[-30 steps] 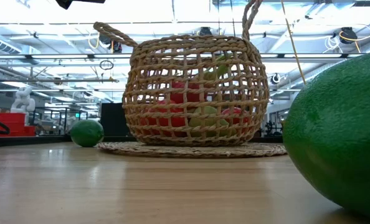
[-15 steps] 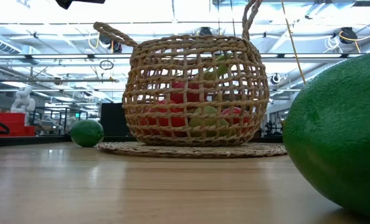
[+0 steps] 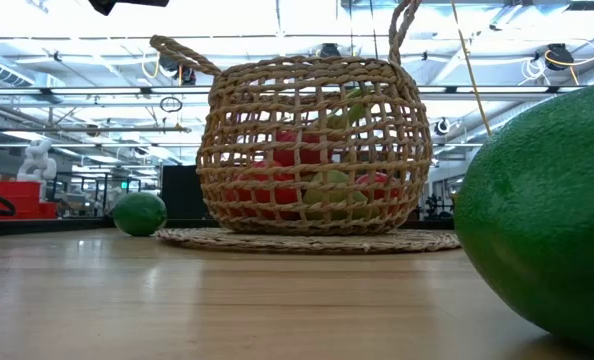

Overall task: Build produce basket
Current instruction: Put the top right green lime into the basket

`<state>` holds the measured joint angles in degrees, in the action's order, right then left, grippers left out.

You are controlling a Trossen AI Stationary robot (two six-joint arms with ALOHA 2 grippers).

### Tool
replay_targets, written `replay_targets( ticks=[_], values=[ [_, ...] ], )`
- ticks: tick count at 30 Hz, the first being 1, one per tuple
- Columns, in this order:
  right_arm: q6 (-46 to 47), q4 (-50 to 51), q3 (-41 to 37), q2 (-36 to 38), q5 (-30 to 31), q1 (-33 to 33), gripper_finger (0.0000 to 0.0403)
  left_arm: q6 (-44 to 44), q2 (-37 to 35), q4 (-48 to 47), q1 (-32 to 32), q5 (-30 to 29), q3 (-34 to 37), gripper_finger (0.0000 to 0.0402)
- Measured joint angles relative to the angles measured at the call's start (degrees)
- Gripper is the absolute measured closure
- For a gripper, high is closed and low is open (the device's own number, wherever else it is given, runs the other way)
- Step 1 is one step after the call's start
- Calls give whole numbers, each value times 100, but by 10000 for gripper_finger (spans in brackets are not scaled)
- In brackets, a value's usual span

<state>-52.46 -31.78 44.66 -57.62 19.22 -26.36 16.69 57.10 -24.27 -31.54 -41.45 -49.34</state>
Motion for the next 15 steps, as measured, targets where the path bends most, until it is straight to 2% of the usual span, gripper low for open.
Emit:
replay_targets(
  ticks=[15],
  values=[
    [1987,-500,0,-357,28,-1,167,7,0,4,0,2,0,289]
  ],
)
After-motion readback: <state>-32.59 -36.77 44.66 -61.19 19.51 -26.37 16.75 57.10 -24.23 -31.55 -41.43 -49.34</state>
